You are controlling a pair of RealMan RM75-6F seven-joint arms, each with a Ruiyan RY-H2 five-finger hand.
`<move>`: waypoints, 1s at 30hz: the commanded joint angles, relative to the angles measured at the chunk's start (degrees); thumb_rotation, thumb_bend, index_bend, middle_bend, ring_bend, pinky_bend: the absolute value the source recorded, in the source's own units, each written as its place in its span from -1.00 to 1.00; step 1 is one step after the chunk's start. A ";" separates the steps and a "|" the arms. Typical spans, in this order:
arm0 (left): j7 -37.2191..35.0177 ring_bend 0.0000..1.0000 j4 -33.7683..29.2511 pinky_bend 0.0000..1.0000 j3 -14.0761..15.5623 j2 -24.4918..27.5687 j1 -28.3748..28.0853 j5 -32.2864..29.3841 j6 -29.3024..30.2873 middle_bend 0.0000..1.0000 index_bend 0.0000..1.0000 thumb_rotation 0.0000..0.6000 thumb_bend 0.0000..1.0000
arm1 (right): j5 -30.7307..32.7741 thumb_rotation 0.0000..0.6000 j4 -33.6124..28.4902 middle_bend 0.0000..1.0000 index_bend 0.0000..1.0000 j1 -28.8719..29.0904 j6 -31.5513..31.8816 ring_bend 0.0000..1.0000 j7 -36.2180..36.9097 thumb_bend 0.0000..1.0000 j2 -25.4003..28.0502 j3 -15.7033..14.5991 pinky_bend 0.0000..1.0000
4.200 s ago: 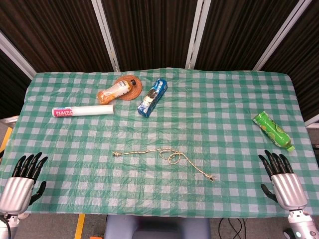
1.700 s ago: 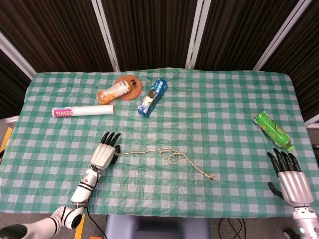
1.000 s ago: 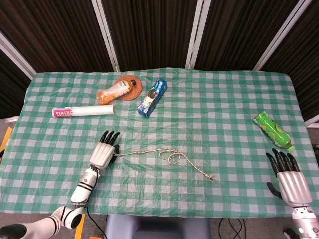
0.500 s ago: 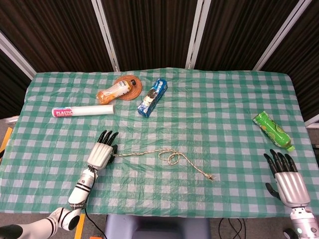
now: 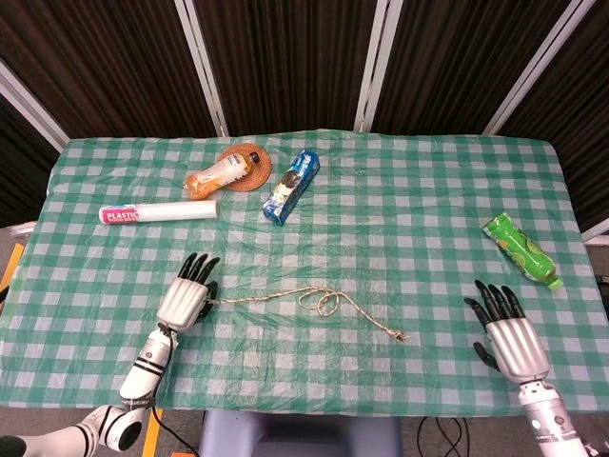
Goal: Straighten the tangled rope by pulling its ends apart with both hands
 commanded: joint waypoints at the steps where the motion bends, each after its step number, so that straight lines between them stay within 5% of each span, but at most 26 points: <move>1: 0.10 -1.00 -0.98 -0.90 0.35 0.75 0.53 0.23 0.52 -0.81 0.32 1.00 -0.04 | 1.49 1.00 -1.31 -1.00 -0.17 2.47 -3.62 -1.00 -4.25 -0.28 -2.77 0.81 -1.00; 20: -0.61 -1.00 -1.96 -0.90 0.52 2.17 1.22 0.44 0.66 -0.81 0.33 1.00 -0.05 | 8.66 1.00 1.20 -1.00 0.09 10.29 -12.18 -1.00 -20.75 -0.26 -17.68 2.95 -1.00; 30: -1.52 -1.00 -1.22 -0.90 0.28 2.24 1.17 0.13 0.11 -0.81 0.33 1.00 -0.05 | 11.50 1.00 4.56 -1.00 0.19 12.02 -12.87 -1.00 -22.13 -0.10 -21.17 3.43 -1.00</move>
